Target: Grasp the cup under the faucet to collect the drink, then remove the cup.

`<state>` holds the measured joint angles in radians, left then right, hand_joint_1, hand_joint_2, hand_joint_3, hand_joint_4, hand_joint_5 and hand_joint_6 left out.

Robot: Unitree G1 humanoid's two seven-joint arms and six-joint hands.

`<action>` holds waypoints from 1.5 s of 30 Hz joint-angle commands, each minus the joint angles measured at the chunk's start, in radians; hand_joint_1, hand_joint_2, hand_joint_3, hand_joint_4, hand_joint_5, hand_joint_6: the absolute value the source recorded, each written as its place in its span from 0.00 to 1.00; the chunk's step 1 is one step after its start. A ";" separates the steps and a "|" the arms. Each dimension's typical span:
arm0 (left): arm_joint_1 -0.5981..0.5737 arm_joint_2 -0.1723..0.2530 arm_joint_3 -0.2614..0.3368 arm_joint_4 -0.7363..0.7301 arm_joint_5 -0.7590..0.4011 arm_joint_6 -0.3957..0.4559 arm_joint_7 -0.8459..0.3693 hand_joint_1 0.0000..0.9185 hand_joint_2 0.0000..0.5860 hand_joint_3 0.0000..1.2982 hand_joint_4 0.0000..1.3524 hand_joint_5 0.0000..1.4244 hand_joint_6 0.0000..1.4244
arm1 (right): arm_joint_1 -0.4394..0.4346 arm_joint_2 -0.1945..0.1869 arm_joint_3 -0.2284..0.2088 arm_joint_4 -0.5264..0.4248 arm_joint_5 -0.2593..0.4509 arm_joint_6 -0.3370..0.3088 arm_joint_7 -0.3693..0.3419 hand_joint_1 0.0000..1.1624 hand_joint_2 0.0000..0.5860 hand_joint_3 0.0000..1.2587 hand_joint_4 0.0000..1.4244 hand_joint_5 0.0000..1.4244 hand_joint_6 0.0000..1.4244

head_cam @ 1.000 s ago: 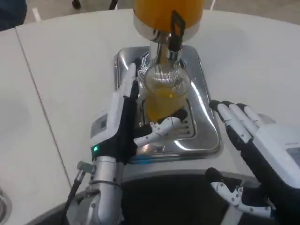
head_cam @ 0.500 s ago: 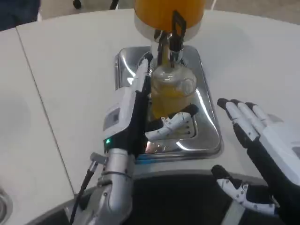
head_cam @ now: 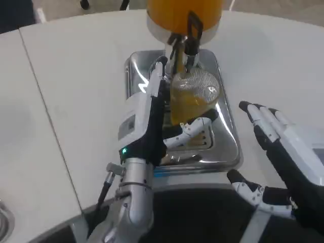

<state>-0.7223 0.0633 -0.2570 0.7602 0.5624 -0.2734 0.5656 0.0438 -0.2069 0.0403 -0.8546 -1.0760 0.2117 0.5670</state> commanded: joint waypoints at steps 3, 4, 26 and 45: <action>-0.001 -0.021 -0.017 0.025 -0.003 0.019 -0.002 0.42 0.10 0.00 0.04 0.27 0.34 | -0.018 0.000 0.002 0.019 -0.012 0.031 0.031 0.52 0.72 0.00 0.00 0.00 0.06; 0.000 -0.022 -0.019 0.024 -0.001 0.019 0.000 0.42 0.10 0.00 0.04 0.27 0.34 | -0.024 0.000 0.002 0.023 -0.014 0.036 0.036 0.51 0.72 0.00 0.00 0.00 0.07; -0.119 -0.158 -0.034 0.238 0.010 0.095 0.298 0.53 0.11 0.55 0.74 0.88 1.00 | -0.152 -0.020 -0.012 0.104 -0.063 0.141 0.106 0.45 0.71 0.00 0.00 0.00 0.09; -0.091 -0.068 0.007 0.242 -0.040 -0.077 0.331 0.67 0.04 0.89 0.79 1.00 1.00 | -0.164 -0.011 0.036 0.139 -0.014 0.124 0.065 0.44 0.71 0.00 0.00 0.00 0.10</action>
<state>-0.8460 -0.0229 -0.2593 1.0281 0.5360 -0.3351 0.9088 -0.1112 -0.2163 0.0607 -0.7431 -1.1069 0.3511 0.6597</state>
